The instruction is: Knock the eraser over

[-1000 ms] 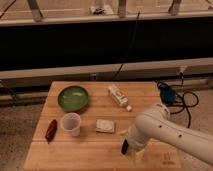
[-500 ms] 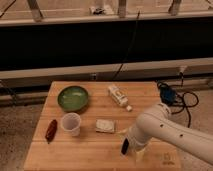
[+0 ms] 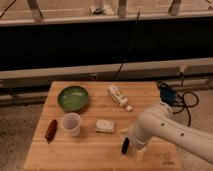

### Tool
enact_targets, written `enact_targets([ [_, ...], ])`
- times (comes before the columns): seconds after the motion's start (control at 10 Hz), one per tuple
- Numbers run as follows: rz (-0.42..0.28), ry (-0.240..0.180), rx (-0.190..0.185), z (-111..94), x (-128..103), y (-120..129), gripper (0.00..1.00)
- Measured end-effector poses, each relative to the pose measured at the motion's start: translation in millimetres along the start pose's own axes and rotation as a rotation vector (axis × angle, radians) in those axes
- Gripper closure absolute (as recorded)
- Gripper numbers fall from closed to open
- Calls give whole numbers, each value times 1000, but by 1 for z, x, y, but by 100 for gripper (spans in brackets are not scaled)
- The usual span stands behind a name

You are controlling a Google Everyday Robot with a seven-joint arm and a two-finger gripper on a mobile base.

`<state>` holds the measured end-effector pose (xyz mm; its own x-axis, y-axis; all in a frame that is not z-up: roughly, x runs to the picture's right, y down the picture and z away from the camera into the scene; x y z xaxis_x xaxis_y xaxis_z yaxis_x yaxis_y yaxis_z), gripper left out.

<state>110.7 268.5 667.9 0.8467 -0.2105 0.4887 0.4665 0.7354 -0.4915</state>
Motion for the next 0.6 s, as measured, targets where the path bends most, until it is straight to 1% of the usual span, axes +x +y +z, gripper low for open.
enact_targets([
  [0.6,9,-3,8,0,5,-2,20],
])
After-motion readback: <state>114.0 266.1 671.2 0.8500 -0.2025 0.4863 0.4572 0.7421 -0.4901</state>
